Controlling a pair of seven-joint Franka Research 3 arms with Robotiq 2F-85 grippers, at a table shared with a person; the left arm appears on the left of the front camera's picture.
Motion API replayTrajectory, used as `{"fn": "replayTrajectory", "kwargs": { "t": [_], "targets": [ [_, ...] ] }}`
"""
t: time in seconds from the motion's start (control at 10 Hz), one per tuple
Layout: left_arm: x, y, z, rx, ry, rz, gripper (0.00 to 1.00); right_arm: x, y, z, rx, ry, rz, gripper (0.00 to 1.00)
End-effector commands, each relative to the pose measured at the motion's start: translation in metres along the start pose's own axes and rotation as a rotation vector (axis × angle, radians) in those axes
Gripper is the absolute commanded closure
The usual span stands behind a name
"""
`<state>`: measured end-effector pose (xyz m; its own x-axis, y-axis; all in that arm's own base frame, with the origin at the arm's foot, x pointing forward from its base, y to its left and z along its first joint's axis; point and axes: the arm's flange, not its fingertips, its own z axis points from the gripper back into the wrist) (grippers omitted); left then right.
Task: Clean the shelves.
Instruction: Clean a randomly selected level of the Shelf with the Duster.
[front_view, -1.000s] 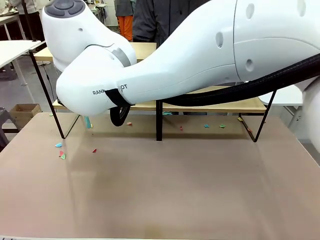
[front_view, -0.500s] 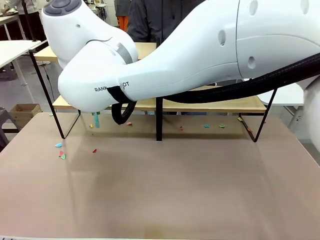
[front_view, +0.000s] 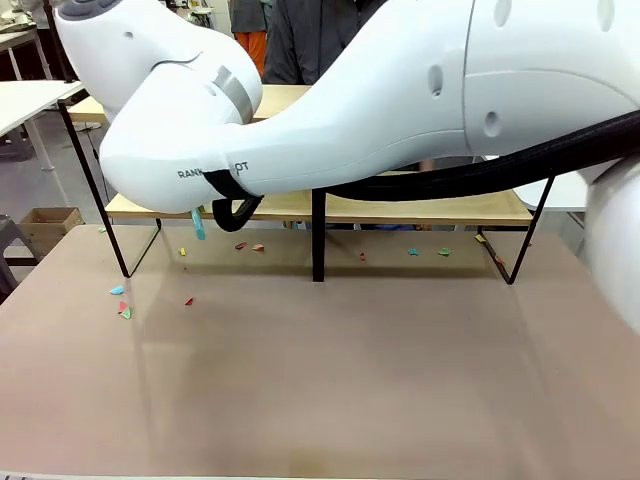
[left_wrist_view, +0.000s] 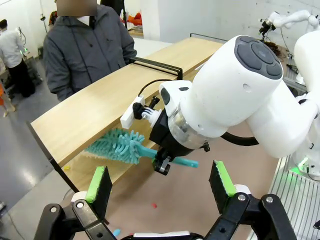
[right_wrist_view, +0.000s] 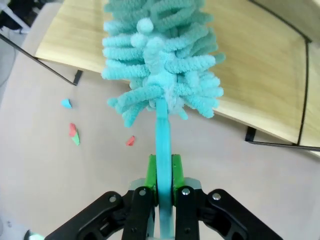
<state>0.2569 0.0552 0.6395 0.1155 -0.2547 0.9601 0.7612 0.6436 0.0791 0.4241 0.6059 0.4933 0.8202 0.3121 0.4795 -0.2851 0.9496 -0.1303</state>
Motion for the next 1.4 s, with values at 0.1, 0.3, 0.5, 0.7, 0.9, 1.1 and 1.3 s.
{"fn": "replayTrajectory", "kwargs": {
  "t": [0.1,0.3,0.5,0.7,0.9,1.1,1.3],
  "targets": [
    [-0.001,0.0,-0.001,-0.006,-0.002,-0.002,0.0,0.026,0.029,-0.008,-0.059,0.027,0.09,0.88],
    [-0.001,0.0,-0.001,-0.006,-0.002,-0.002,0.0,0.031,0.041,-0.009,-0.081,0.026,0.123,0.88],
    [-0.001,0.0,-0.001,-0.006,-0.002,-0.002,0.0,0.032,0.045,-0.007,-0.085,0.02,0.173,0.88],
    [-0.001,0.0,-0.001,-0.006,-0.002,-0.002,0.0,0.025,0.048,0.0,0.048,-0.018,0.251,0.88],
    [-0.001,0.0,-0.001,-0.006,-0.002,-0.002,0.0,0.016,0.037,0.008,0.196,0.021,0.394,0.88],
    [-0.001,0.0,-0.001,-0.006,-0.002,-0.002,0.0,0.014,0.023,0.012,0.148,-0.02,0.327,0.88],
    [-0.001,0.0,-0.001,-0.006,-0.002,-0.002,0.0,0.014,0.008,0.012,0.085,-0.045,0.26,0.88]
  ]
}}
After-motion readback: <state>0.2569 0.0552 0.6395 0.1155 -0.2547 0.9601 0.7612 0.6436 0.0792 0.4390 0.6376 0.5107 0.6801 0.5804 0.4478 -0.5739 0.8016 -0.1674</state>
